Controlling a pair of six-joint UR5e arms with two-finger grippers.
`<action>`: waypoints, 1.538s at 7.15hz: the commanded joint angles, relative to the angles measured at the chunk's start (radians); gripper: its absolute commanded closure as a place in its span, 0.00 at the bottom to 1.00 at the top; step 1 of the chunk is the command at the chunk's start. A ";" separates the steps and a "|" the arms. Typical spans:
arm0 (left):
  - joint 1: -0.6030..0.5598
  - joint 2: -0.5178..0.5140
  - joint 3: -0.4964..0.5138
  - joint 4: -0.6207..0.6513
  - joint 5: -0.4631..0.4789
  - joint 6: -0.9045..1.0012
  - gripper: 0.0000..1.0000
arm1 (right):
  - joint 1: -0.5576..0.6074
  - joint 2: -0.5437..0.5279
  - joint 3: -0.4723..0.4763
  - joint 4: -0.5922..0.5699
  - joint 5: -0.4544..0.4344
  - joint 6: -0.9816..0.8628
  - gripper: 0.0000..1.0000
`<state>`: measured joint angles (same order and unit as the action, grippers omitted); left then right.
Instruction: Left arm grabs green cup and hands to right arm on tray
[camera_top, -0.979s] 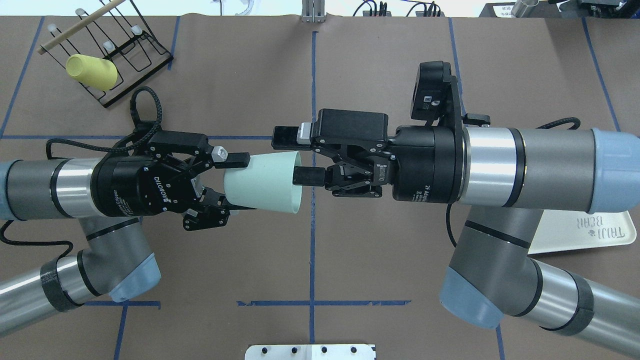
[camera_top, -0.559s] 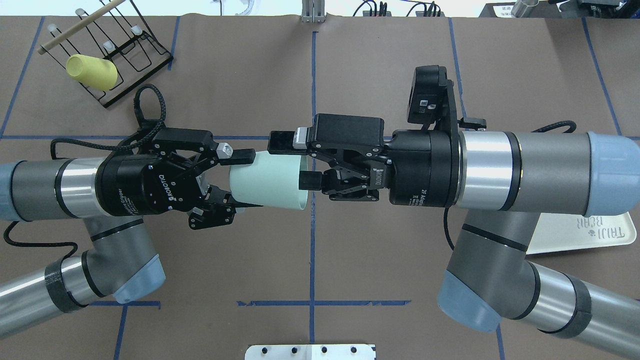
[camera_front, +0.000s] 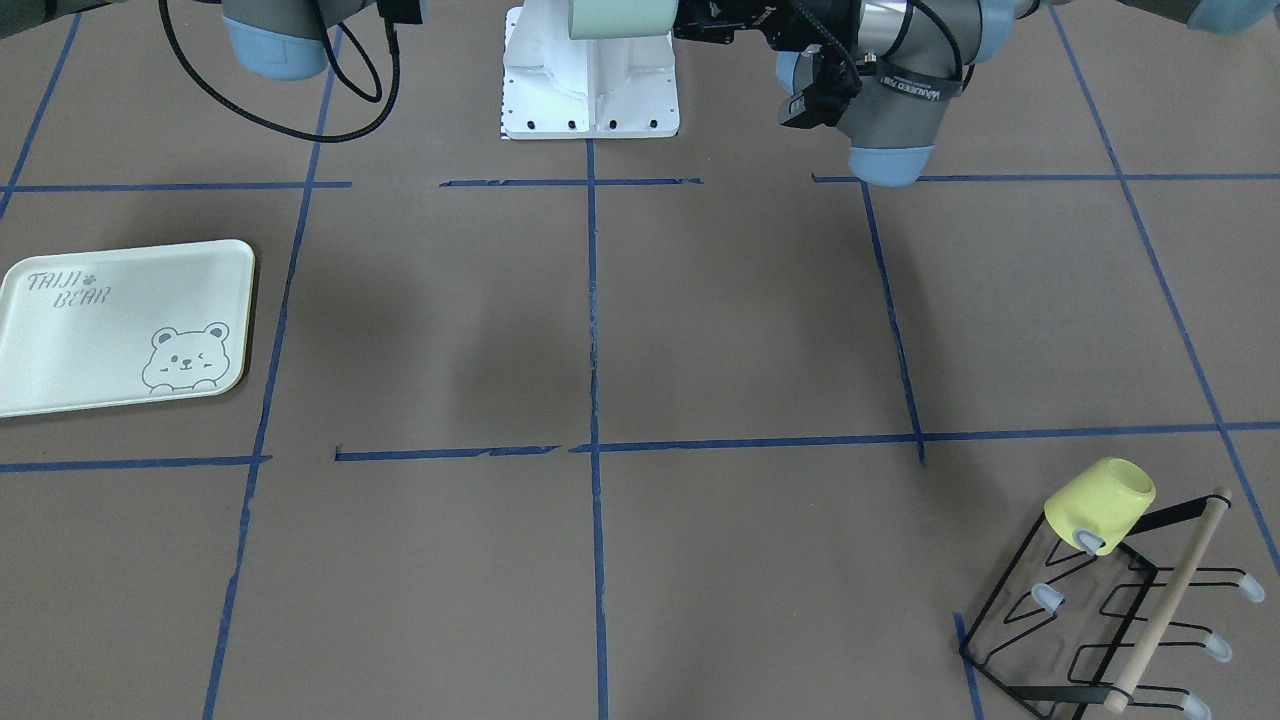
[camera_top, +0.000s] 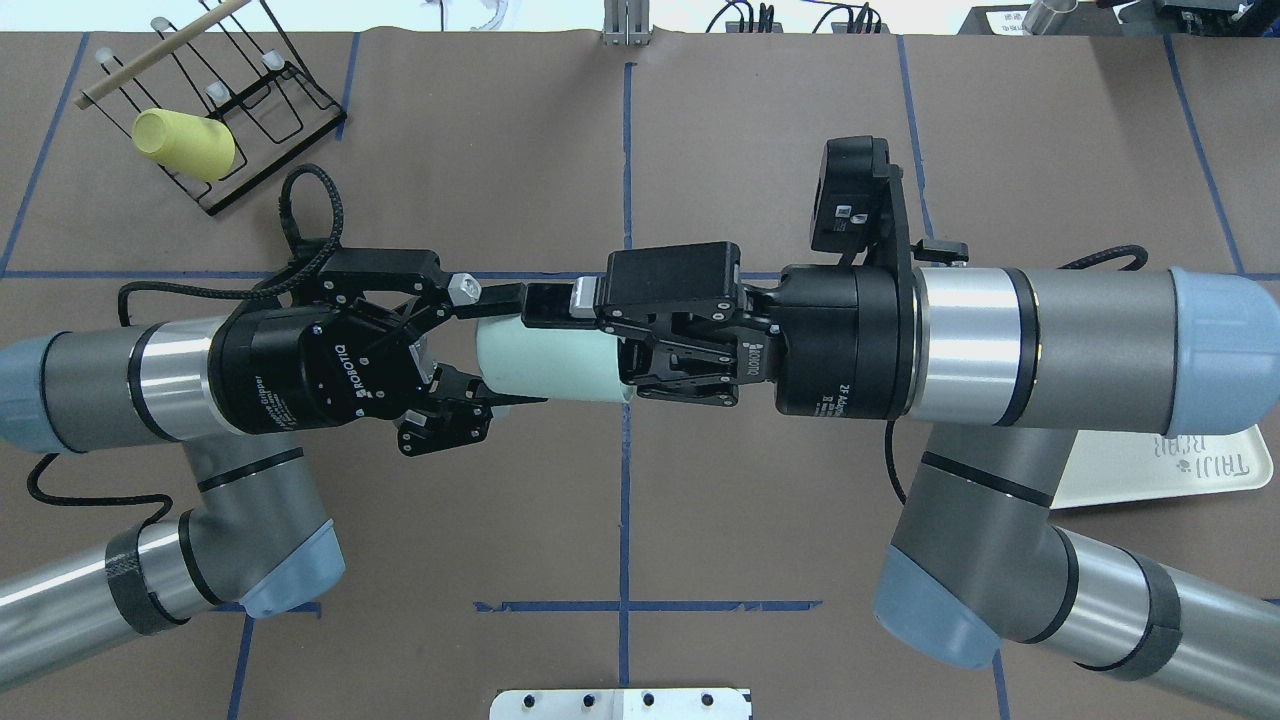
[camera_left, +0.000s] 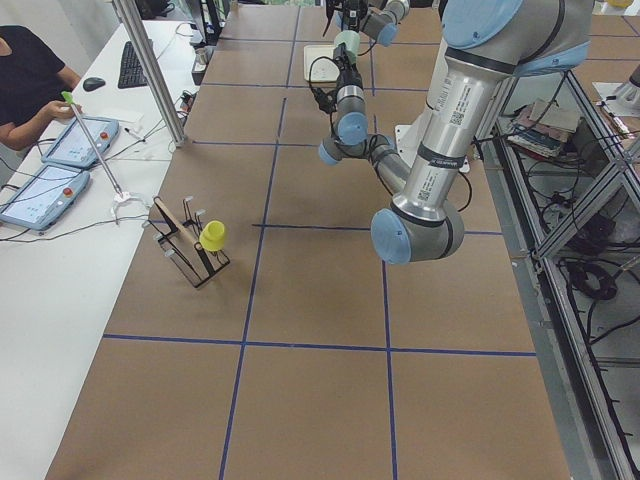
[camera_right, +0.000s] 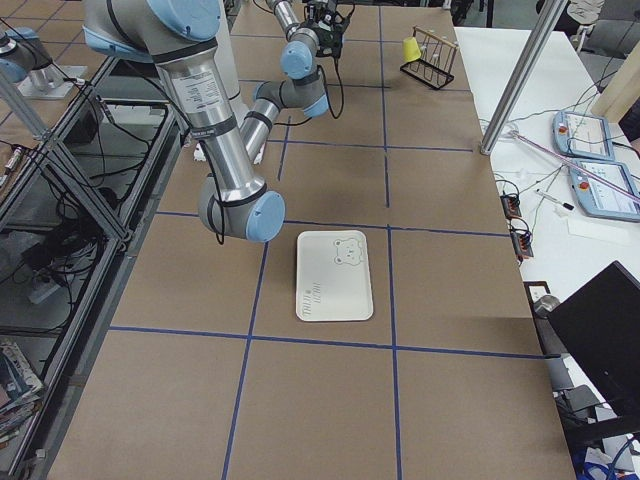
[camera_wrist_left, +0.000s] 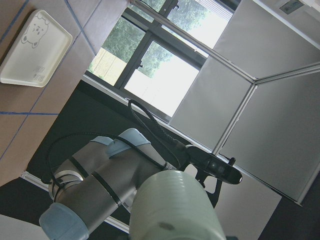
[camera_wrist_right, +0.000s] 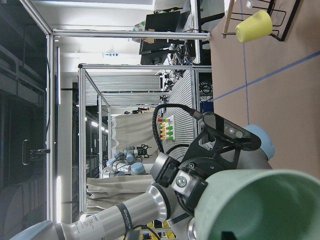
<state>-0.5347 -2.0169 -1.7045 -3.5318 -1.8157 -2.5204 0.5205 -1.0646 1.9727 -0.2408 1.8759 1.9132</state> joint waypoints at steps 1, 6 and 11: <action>0.001 0.000 -0.003 -0.001 0.001 0.000 0.52 | -0.004 -0.002 0.000 0.000 -0.001 0.001 1.00; -0.019 0.030 -0.030 -0.001 0.003 0.009 0.00 | -0.005 -0.002 0.002 0.000 -0.001 0.004 1.00; -0.112 0.109 0.036 0.188 -0.004 0.138 0.00 | 0.018 -0.257 0.060 0.000 -0.015 0.010 1.00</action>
<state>-0.6099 -1.9113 -1.6779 -3.4380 -1.8184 -2.3919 0.5284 -1.2376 2.0241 -0.2397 1.8728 1.9250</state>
